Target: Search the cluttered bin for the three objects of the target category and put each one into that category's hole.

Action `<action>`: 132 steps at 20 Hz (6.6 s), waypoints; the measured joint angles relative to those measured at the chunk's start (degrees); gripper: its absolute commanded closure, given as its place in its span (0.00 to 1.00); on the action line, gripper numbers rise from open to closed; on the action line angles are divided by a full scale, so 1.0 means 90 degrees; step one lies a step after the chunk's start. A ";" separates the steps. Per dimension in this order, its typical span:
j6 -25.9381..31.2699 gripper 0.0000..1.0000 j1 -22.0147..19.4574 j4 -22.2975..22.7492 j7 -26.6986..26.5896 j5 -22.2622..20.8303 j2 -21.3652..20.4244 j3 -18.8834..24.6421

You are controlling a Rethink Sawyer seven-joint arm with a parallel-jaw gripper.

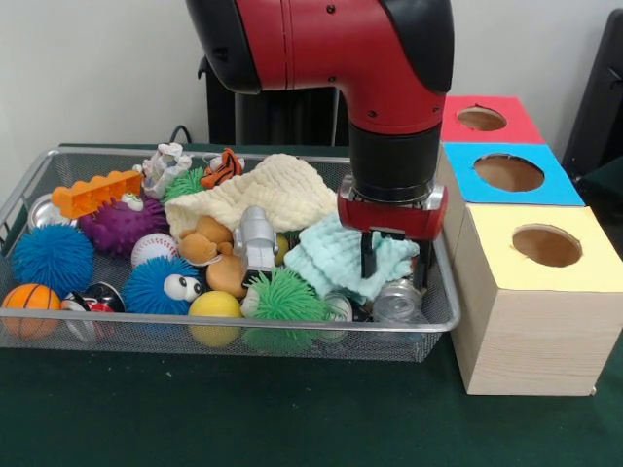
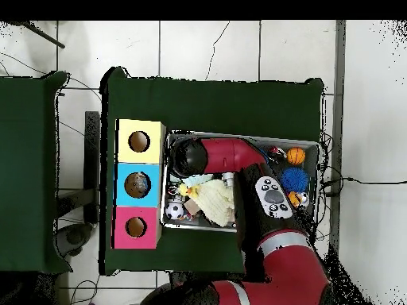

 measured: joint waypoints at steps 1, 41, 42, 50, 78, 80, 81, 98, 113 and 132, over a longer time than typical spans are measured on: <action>0.0000 0.00 0.0005 -0.0067 0.0000 0.0039 0.0016 0.0000; 0.0352 0.00 0.0145 -0.0814 0.0000 0.0149 0.0216 -0.0012; 0.0352 0.00 0.0107 -0.0757 0.0000 0.0146 0.0187 -0.0012; 0.0346 0.00 -0.0026 -0.0581 0.0000 0.0136 0.0112 -0.0016; -0.0242 0.00 0.0238 -0.0643 0.0000 0.0063 0.0594 -0.0213; -0.0309 0.00 0.0251 -0.0643 0.0000 0.0063 0.0623 -0.0241; -0.0326 0.00 0.0257 -0.0643 0.0000 0.0064 0.0631 -0.0246; -0.0887 1.00 0.0379 -0.0636 0.0000 0.0033 0.0720 -0.0399; -0.0620 1.00 0.0386 -0.0499 0.0000 0.0155 0.0363 -0.0397; -0.0221 0.00 0.0380 -0.0420 0.0000 0.0311 -0.0107 -0.0389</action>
